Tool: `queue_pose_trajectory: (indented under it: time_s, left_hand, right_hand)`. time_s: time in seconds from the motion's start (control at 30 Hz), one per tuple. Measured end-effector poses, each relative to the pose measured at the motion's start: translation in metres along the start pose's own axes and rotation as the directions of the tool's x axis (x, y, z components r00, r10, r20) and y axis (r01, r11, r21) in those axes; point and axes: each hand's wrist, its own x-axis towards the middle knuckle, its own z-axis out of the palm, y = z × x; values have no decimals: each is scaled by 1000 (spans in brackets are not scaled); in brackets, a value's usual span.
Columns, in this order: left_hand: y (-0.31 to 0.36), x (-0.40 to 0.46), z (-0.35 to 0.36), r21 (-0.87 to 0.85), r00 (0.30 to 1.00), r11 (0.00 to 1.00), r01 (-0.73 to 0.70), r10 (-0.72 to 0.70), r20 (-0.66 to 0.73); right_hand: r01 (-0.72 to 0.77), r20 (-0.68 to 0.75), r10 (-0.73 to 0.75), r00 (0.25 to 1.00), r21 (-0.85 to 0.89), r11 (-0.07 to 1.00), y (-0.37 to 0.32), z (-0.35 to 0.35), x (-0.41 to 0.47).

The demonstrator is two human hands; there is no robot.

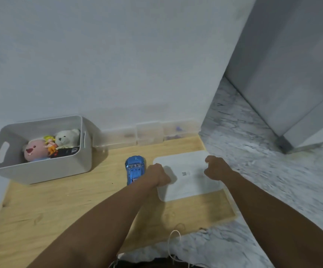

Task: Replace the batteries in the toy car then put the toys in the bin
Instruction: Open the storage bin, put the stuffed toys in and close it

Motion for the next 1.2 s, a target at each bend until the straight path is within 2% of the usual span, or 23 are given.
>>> queue_pose_trajectory:
  time_s: [0.1,0.2,0.3,0.4,0.53,0.67,0.83,1.0,1.2]
  left_hand:
    - [11,1,17,-45,997,996,75,-74,24]
    - [17,3,30,-152,992,980,128,-124,37]
    - [21,1,37,-262,987,951,162,-160,27]
    - [23,4,40,-421,980,888,186,-199,13]
    - [28,4,41,-588,962,781,210,-273,-20]
    - [36,4,35,-574,932,792,207,-338,-131]
    - [28,8,7,-539,884,829,147,-355,-305]
    - [1,1,-35,-566,887,821,79,-317,-336]
    - [-42,-25,-94,-655,911,755,3,-272,-310]
  right_hand:
    - [-39,60,40,997,-23,999,21,10,2]
    - [-97,127,92,988,37,995,33,18,2]
    - [-117,135,105,985,86,989,42,26,1]
    - [-119,120,102,988,140,983,48,28,3]
    - [-199,69,189,980,185,962,50,22,-1]
    - [-192,43,187,981,183,964,52,9,-5]
    - [-142,54,132,990,352,925,44,-21,3]
    - [-75,-30,101,994,473,878,8,-49,5]
    - [-29,-25,44,999,432,901,-56,-67,5]
